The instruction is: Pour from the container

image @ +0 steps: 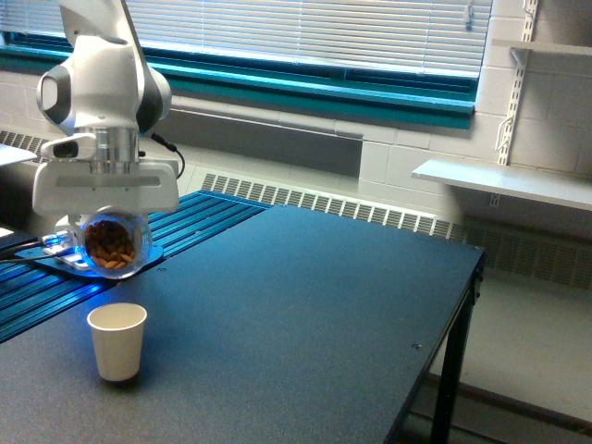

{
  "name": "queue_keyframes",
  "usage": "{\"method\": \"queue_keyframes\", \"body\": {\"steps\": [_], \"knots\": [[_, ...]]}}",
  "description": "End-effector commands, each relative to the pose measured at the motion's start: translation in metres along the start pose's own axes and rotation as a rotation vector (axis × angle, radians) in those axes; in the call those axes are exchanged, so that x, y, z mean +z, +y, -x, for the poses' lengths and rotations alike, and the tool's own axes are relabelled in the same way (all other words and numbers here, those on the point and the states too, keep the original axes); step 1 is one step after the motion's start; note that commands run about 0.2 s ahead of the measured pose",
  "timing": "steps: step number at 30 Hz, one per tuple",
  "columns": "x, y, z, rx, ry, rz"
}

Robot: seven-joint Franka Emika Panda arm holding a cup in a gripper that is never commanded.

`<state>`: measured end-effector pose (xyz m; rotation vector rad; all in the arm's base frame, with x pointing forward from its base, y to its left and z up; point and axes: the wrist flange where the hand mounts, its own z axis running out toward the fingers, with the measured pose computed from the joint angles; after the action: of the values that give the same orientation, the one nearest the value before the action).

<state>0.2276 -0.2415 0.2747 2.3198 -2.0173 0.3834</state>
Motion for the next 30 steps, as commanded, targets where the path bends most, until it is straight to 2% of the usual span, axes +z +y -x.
{"method": "queue_keyframes", "body": {"steps": [1,15,21,30], "knots": [[0.017,0.005,0.020,-0.011,-0.041,0.028],[0.035,0.006,0.036,-0.048,-0.075,0.059],[0.041,0.011,0.039,-0.063,-0.090,0.087],[0.042,0.011,0.042,-0.077,-0.097,0.098]]}}
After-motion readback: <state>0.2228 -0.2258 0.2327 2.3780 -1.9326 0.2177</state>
